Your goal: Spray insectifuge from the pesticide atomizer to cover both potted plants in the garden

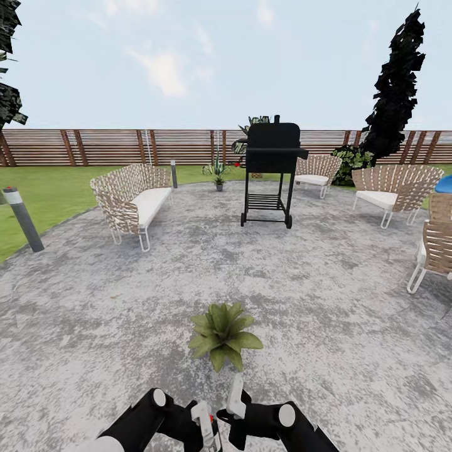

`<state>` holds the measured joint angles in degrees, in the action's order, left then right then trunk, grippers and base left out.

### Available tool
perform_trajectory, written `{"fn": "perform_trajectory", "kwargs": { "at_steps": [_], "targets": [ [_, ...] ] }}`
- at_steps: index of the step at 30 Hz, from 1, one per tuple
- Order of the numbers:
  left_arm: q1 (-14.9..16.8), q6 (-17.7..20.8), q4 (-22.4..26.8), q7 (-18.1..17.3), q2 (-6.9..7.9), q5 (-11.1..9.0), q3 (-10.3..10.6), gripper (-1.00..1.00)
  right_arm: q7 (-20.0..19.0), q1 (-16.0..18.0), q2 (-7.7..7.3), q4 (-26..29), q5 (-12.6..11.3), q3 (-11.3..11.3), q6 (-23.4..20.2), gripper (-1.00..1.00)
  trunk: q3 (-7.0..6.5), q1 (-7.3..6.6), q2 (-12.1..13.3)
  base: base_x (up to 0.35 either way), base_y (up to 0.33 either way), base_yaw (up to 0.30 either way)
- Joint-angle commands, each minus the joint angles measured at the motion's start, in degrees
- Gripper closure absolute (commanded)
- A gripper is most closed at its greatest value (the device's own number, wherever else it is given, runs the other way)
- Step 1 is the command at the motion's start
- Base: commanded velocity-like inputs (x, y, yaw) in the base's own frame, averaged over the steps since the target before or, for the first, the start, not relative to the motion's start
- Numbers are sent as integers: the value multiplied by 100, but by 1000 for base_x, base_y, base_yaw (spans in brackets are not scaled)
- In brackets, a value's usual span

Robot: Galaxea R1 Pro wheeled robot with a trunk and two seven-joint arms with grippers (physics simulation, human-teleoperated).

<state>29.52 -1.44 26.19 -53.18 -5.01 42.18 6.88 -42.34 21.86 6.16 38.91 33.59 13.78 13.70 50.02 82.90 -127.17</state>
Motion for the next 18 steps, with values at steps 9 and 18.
{"fn": "perform_trajectory", "kwargs": {
  "at_steps": [9,18],
  "targets": [
    [1,-57,-3,-17,-34,37,-7,100,-2,2,4,3,60,-7,36,100,6,-1,-2,0,0,0],
    [1,-267,-59,-42,-31,2,4,100,-2,2,7,3,60,-7,36,100,6,-1,-2,0,0,0]
  ]
}}
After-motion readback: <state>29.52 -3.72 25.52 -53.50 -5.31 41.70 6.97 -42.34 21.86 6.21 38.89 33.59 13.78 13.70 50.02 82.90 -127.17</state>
